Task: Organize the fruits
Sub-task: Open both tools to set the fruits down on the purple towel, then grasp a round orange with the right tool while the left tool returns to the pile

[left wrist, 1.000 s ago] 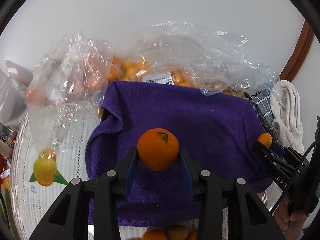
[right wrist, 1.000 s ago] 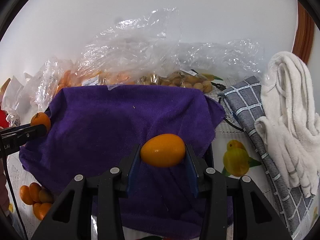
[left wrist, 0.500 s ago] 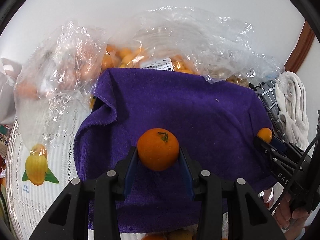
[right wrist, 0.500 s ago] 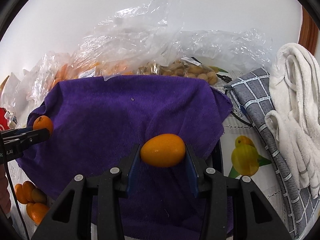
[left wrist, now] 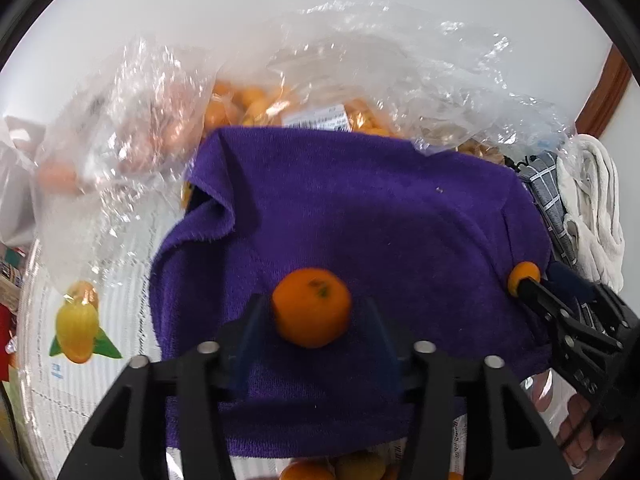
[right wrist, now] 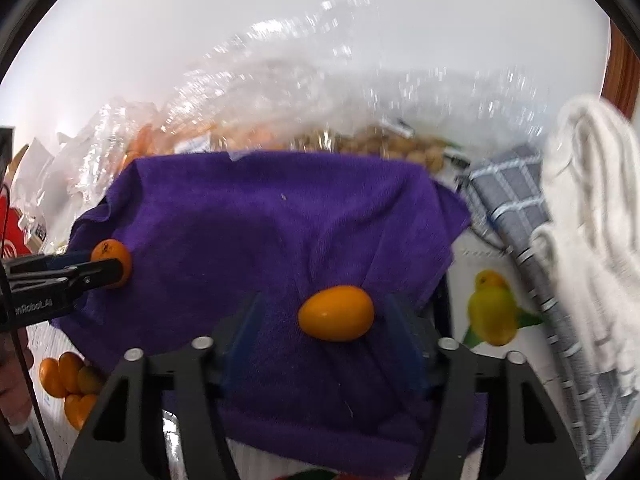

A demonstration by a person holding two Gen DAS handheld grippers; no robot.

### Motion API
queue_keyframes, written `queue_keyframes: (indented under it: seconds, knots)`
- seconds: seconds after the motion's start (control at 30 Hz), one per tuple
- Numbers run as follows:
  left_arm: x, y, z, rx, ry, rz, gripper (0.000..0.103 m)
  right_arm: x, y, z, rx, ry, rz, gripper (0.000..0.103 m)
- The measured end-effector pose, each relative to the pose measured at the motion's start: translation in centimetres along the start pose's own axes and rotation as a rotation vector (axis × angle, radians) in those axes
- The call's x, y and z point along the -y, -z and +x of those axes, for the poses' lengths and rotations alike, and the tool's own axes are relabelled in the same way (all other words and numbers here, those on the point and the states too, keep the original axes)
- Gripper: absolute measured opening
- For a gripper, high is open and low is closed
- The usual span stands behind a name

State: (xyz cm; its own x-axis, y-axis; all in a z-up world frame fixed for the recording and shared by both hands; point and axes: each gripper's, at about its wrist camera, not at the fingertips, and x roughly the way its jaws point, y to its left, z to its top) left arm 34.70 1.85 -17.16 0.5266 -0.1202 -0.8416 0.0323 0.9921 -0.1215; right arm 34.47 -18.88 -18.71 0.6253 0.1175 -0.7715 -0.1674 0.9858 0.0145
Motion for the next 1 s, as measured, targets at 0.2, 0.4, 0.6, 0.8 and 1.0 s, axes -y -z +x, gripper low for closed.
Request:
queue_keyframes:
  seconds: [0.2,0.4,0.6,0.8,1.0]
  knots:
    - [0.3,-0.3,-3.2,0.073,-0.002,-0.007,0.054,-0.4,0.8,-4.0,0.059,0.022,-0.002,0.071]
    - [2.0,0.0,-8.1,0.182,-0.016,0.077,0.054,-0.4,3.0,-8.8,0.096,0.098,-0.019,0.071]
    - [2.6,2.2,-12.2,0.232,0.064,0.035,0.054,-0.3,5.3,-13.4,0.087,0.058,0.013,0.071]
    - [3.5,6.9,-14.6,0.224,0.080,0.082,0.054,-0.2,7.8,-15.9,0.075,0.046,0.031,0.067]
    - [1.8,11.3,-15.7,0.228,0.056,0.043,0.054,-0.5,10.6,-16.9,0.072,0.019,0.030,0.066]
